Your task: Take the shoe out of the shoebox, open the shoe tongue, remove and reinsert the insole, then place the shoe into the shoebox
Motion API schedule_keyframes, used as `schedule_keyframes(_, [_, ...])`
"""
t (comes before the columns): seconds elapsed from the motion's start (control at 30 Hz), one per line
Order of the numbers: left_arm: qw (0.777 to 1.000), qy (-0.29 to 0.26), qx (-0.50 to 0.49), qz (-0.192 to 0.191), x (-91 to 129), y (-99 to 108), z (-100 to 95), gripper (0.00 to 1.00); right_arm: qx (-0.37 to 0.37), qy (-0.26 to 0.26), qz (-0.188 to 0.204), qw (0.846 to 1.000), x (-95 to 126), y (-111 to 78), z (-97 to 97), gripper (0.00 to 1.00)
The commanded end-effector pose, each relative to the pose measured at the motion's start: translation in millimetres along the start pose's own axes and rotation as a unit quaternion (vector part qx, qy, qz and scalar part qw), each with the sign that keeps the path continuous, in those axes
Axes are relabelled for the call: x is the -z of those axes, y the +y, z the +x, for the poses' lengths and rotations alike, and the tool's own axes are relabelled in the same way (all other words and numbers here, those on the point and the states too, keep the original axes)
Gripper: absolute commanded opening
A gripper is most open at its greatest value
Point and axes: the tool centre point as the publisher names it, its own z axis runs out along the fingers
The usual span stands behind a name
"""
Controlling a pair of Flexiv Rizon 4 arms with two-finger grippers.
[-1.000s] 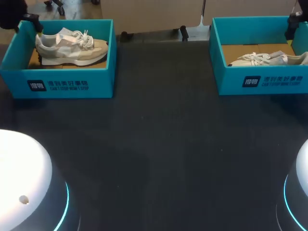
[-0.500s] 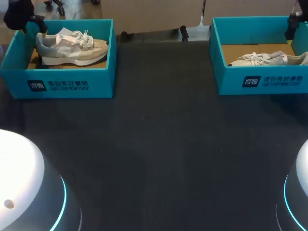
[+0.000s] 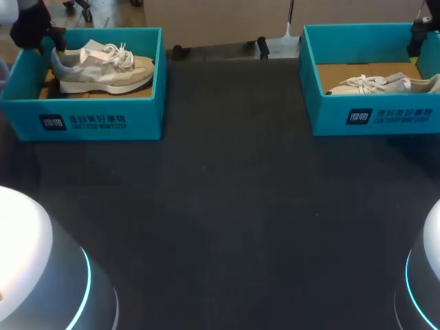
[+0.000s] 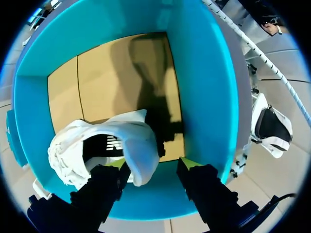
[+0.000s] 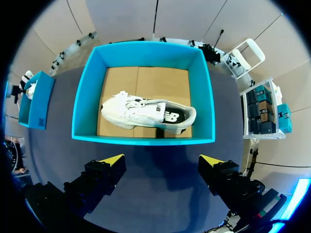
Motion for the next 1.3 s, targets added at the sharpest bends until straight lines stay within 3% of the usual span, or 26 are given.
schedule_keyframes(0.03, [1.0,-0.005,-0.007,0.007,-11.2,6.3,-0.6,0.58,0.0,-0.001,0.0,1.0,0.0,-0.3,0.1,1.0])
schedule_keyframes(0.17, [1.0,-0.005,-0.002,0.011,-15.2,4.6,-3.9,0.63,0.0,-0.001,0.0,1.0,0.0,-0.3,0.1,1.0])
schedule_keyframes(0.23, [1.0,-0.006,0.004,0.013,-17.1,4.1,-4.2,0.6,0.0,-0.001,0.0,1.0,0.0,-0.3,0.1,1.0])
schedule_keyframes(0.27, [1.0,-0.001,0.009,0.015,-19.1,2.6,-4.6,0.62,0.0,-0.001,0.0,1.0,0.0,-0.3,0.1,1.0])
schedule_keyframes(0.37, [1.0,-0.002,0.012,0.021,-21.6,-0.3,-5.1,0.82,0.0,-0.001,0.0,1.0,0.0,-0.3,0.1,1.0])
schedule_keyframes(0.5, [1.0,-0.002,0.016,0.025,-23.6,-3.3,-6.3,0.84,0.0,-0.001,0.0,1.0,0.0,-0.3,0.1,1.0])
schedule_keyframes(0.83, [0.998,-0.015,0.038,0.052,-30.3,-7.9,-8.3,0.75,0.0,-0.001,0.0,1.0,0.0,-0.3,0.1,1.0])
schedule_keyframes(0.9, [0.998,-0.012,0.038,0.053,-31.1,-8.1,-8.1,0.69,0.0,-0.001,0.0,1.0,0.0,-0.3,0.1,1.0])
schedule_keyframes(1.07, [0.997,-0.006,0.042,0.06,-35.0,-8.0,-6.5,0.68,0.0,-0.001,0.0,1.0,0.0,-0.3,0.1,1.0])
schedule_keyframes(1.3, [0.997,-0.006,0.038,0.062,-35.3,-6.6,-4.8,0.49,0.0,-0.001,0.0,1.0,0.0,-0.3,0.1,1.0])
